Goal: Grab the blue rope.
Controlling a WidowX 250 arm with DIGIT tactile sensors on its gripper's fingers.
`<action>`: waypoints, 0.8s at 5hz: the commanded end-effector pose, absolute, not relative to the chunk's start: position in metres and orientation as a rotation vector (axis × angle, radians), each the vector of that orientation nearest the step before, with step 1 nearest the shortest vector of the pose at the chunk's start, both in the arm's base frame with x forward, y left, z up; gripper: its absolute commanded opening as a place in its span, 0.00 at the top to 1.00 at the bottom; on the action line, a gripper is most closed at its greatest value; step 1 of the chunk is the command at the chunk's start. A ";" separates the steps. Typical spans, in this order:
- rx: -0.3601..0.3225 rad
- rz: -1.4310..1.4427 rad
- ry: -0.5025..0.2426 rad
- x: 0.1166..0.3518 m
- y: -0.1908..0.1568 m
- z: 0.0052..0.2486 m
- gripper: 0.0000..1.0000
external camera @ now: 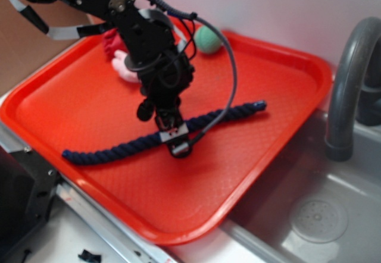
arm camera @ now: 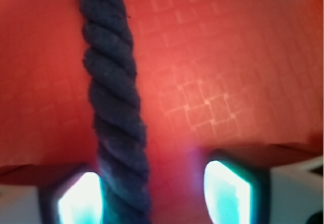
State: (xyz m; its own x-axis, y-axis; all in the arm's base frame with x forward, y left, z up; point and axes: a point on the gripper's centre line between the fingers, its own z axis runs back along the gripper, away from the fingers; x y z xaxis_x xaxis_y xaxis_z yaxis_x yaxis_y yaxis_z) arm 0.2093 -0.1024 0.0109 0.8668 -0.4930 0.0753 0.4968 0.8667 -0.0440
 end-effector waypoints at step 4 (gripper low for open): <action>-0.030 -0.229 0.048 0.196 -0.083 0.139 1.00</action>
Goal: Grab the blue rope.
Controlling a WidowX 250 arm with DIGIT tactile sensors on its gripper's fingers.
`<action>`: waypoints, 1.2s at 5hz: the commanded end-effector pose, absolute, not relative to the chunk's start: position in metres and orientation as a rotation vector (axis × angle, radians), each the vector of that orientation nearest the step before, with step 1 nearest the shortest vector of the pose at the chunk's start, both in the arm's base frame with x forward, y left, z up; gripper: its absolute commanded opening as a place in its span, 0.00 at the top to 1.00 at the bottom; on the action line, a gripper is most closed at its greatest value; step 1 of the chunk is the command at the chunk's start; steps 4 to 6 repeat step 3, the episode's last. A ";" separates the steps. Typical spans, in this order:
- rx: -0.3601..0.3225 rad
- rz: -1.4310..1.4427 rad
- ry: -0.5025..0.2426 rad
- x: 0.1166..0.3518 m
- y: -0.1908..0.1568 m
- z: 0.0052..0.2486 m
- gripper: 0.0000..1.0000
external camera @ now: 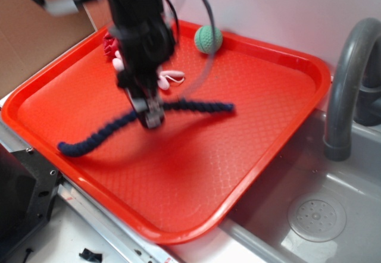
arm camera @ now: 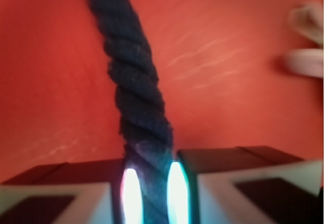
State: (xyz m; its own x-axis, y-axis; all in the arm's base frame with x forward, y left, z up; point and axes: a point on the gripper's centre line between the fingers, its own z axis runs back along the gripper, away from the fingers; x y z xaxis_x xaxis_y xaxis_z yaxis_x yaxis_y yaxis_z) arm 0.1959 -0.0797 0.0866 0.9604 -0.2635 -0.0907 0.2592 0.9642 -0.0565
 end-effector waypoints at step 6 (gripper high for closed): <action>0.074 -0.217 0.071 0.178 -0.076 0.197 1.00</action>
